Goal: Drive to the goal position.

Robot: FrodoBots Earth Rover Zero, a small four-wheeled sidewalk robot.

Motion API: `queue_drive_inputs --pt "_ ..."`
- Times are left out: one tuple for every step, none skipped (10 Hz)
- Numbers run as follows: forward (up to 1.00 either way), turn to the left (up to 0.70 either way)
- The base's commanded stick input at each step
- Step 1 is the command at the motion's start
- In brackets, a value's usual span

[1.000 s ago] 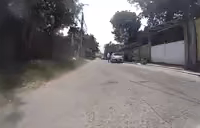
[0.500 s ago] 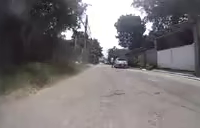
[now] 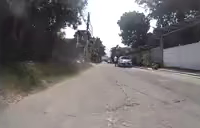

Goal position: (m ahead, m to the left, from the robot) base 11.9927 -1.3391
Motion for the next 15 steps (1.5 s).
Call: queue_drive_inputs --pt "1.0 -0.03" --pt "1.0 -0.03" --pt "1.0 -0.03" --pt "1.0 -0.03" --pt "1.0 -0.03" --pt "1.0 -0.03" --pt "1.0 -0.03" --pt "1.0 -0.03" --pt "1.0 -0.03" --pt "1.0 -0.04" --pt "1.0 -0.11" --pt "1.0 -0.19" --pt "1.0 -0.26" --pt "1.0 -0.34" --pt "1.0 -0.38"
